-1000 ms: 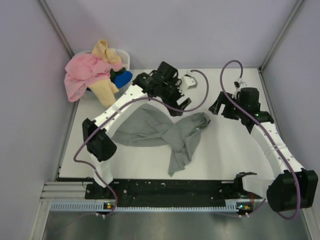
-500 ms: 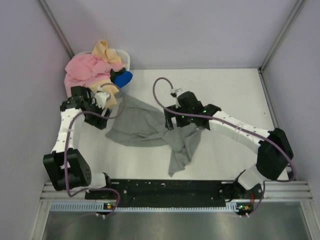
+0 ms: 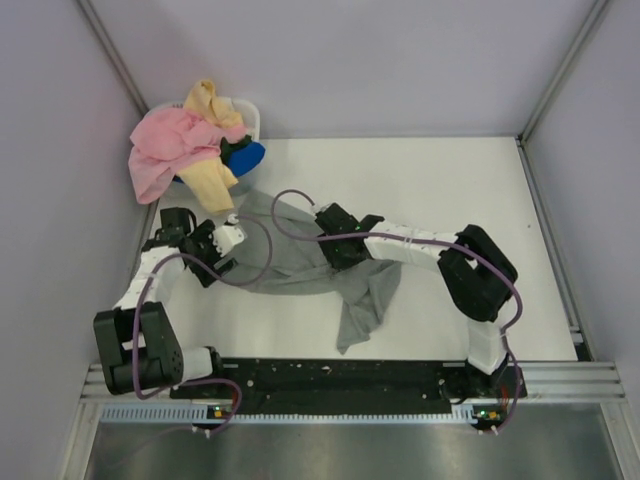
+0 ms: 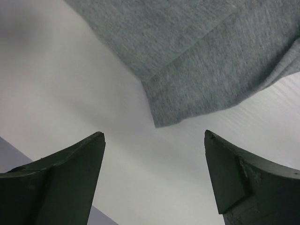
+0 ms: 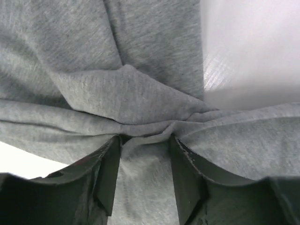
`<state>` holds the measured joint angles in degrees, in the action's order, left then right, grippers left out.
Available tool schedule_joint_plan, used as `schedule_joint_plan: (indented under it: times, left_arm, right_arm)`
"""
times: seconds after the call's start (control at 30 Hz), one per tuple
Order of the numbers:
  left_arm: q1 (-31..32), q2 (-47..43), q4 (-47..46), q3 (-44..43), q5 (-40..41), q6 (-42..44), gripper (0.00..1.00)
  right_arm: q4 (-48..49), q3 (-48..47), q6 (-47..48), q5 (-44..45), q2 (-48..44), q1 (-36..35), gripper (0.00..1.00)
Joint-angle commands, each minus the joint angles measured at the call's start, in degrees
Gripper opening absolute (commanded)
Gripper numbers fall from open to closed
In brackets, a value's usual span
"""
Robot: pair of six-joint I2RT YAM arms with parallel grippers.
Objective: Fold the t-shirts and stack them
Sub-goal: Flatten out the tshirt
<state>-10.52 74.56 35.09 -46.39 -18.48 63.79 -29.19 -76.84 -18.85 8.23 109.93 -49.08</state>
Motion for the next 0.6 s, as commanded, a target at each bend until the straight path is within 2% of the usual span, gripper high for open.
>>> schedule_joint_plan:
  times: [0.0,0.13,0.27,0.3,0.37,0.43,0.47,0.57]
  left_arm:
    - [1.64,2.25,-6.96,3.05,-1.3,9.32,0.9]
    - [5.41,4.44,-9.68,6.04,3.53,11.88,0.9]
    - [7.62,6.12,-11.36,6.93,5.91,11.71,0.88]
    - [7.71,6.81,-11.8,6.84,6.26,11.1,0.82]
    - [7.71,7.43,-12.24,6.4,7.14,9.7,0.6]
    - [8.06,6.65,-11.11,5.44,6.88,7.94,0.26]
    - [8.24,5.43,-10.23,4.56,6.53,6.28,0.0]
    - [8.5,0.6,-6.11,-0.26,4.25,0.13,0.0]
  right_arm:
    - [-0.43,-0.6,-1.1,3.19,-1.64,0.12,0.36]
    - [-0.69,1.6,-1.54,3.9,-4.8,1.44,0.0]
    - [-0.69,3.18,-1.54,3.11,-7.62,4.33,0.0]
    - [-0.61,3.79,-1.45,2.76,-9.36,5.13,0.0]
    - [-0.69,4.59,-1.19,3.37,-12.97,6.45,0.0]
    - [-0.95,5.2,-0.4,4.42,-17.09,7.76,0.0]
    - [-1.22,5.38,0.04,4.95,-19.29,8.47,0.0]
    - [-2.45,5.38,1.44,6.71,-27.2,11.1,0.0]
